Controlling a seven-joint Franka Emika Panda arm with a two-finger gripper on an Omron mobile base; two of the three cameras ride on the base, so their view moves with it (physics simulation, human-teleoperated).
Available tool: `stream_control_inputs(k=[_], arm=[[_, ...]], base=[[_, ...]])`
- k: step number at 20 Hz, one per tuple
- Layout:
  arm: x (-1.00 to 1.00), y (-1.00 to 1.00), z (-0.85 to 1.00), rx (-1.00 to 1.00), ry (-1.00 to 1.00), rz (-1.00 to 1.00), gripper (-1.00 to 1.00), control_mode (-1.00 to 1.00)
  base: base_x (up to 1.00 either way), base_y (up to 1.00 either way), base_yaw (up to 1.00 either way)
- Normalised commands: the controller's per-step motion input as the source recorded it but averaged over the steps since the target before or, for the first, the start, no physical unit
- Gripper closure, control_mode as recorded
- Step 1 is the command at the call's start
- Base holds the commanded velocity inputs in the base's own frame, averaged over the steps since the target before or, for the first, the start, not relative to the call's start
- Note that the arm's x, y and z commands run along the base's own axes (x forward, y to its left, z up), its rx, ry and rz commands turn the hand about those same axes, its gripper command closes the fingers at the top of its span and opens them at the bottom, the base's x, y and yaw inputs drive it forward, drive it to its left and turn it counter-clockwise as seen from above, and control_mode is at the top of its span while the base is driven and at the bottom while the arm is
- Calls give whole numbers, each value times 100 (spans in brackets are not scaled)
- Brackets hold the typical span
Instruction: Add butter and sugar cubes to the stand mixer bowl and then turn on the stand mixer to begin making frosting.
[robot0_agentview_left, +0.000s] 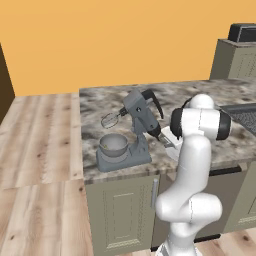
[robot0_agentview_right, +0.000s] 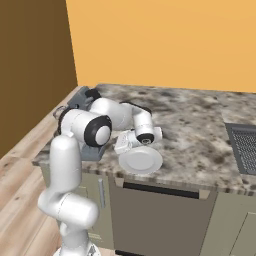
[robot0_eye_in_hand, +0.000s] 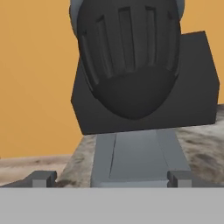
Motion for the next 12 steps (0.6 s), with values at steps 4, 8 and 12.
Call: stream_control_inputs(k=[4,8,12], arm=[[14,2,-9,0,0,0,-100,-100],[15,4,-14,0,0,0,-100,-100],[11,4,-17,0,0,0,-100,-100]], base=[[0,0,0],[0,0,0],[0,0,0]])
